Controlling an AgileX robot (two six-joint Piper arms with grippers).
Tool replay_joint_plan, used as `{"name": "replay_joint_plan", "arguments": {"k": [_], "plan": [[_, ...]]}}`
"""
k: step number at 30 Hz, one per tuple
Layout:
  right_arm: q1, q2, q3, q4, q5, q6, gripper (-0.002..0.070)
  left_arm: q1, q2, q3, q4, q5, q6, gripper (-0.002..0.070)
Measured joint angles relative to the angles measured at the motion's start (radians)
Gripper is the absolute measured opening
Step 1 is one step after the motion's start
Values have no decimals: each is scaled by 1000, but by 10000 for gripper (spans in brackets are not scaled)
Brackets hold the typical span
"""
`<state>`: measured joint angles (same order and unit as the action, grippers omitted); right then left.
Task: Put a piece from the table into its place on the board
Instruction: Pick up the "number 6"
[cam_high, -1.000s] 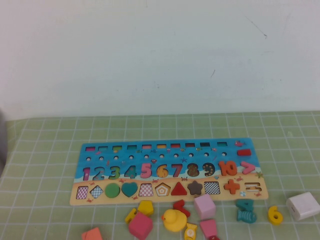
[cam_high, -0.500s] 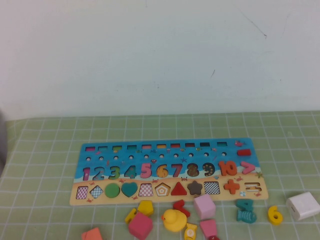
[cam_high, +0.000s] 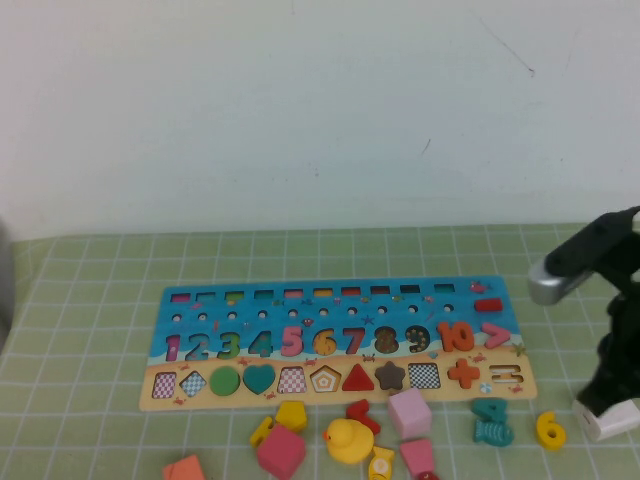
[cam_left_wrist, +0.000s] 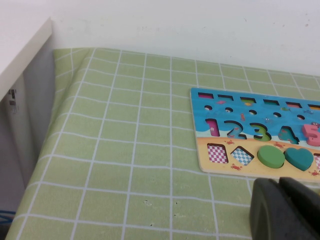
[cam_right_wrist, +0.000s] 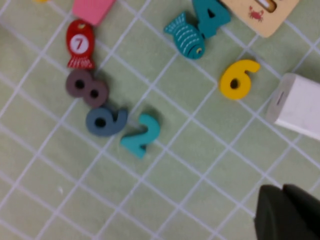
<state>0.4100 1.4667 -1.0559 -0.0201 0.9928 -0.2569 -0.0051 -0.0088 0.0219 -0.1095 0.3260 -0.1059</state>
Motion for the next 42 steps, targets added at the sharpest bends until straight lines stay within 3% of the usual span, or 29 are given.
{"name": "replay_joint_plan", "arguments": {"k": [7,10,15,18,42], "plan": [[0,169,0,1,-129,142,35,0,0,0,0,0,0,-1],[0,233,0,14,-147,169,114,0,0,0,0,0,0,-1],[0,325,0,41,-183,210,321,0,0,0,0,0,0,-1],[0,367,-3,41,-222,249,389,0,0,0,0,0,0,-1],[0,527,-7,-138,-361,481,413,0,0,0,0,0,0,-1]]}}
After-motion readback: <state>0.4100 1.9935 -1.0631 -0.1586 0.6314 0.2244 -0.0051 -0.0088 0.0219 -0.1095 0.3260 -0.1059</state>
